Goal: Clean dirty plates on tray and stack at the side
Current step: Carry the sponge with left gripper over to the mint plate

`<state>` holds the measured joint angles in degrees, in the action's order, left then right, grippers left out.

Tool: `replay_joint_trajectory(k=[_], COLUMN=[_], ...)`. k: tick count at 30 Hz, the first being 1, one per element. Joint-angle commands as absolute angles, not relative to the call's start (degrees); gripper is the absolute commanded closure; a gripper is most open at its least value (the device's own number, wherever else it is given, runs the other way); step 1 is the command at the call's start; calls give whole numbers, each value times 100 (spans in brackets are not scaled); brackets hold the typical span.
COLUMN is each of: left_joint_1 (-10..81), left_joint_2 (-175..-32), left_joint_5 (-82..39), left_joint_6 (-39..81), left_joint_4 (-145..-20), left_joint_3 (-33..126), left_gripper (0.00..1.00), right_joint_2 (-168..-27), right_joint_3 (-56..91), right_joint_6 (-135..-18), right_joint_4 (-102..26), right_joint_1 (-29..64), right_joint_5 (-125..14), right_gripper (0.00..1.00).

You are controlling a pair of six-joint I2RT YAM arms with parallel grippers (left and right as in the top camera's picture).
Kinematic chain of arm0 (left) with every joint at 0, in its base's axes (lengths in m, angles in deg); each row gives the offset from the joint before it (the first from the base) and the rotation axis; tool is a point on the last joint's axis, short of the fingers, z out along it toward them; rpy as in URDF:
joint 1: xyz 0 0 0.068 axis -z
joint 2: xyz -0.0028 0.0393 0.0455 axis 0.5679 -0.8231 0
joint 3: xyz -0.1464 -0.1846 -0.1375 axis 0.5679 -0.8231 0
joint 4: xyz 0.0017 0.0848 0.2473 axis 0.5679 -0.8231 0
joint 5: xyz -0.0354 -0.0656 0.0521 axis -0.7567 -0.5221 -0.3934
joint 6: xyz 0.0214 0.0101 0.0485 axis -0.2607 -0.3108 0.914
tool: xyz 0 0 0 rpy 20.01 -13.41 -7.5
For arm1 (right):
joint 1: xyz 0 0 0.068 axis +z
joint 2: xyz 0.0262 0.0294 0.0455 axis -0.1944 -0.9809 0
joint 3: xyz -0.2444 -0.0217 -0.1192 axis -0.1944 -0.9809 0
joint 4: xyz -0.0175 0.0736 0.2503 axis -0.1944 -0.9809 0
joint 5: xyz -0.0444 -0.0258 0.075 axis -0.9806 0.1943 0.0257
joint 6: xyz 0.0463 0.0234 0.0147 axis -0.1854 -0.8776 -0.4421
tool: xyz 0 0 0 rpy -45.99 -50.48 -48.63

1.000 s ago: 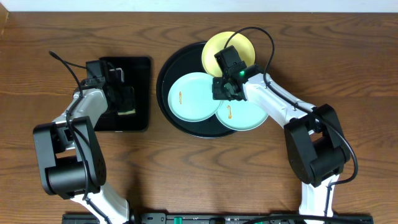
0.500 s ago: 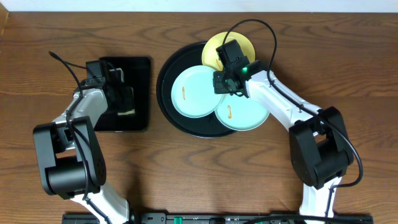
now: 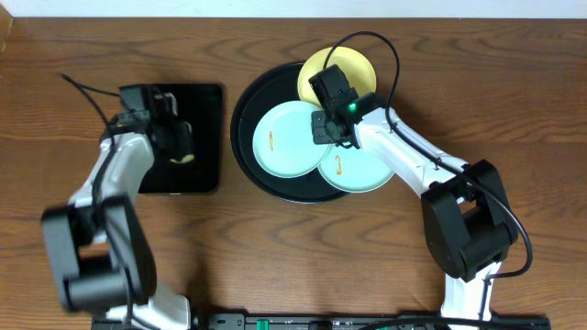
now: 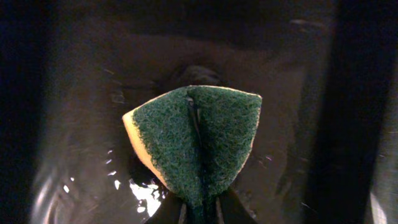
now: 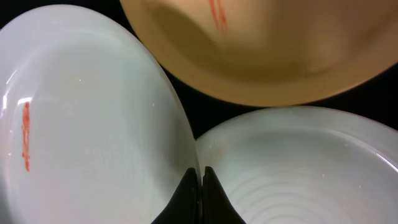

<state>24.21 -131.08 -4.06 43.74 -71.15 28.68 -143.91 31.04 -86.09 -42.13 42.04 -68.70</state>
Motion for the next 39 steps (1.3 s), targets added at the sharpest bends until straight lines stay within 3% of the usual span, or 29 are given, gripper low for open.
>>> replay_joint_trajectory(k=[1, 15, 22, 26, 29, 39], left_joint_1=[2417, 2417, 2430, 2509, 2515, 2872], left_joint_2=[-12351, -11543, -11486, -11510, -11390, -11427], left_joint_5=[-191, -213, -580, -19, -600, 440], left_joint_6=[4259, 4044, 3212, 3240, 3271, 3078], left_joint_4=[-7170, -7489, -7664, -7583, -7758, -6995], left_joint_3=[2988, 2967, 2967, 2921, 2912, 2455], left_gripper=[92, 93, 92, 92, 93, 93], right_joint_2=[-14186, -14179, -14179, -14179, -14179, -14179], right_joint_3=[3211, 3215, 3215, 3215, 3215, 3215], right_joint_6=[-8292, -7483, -7551, -7548, -7728, -8689], right_joint_4=[-4128, -3868, -4030, -4058, -3953, -4121], right_joint_1=[4206, 4186, 4101, 4092, 4083, 4118], right_joint_5=[-6907, -6501, -6479, -6529, -6599, -6752], right_gripper=[99, 99, 99, 99, 99, 99])
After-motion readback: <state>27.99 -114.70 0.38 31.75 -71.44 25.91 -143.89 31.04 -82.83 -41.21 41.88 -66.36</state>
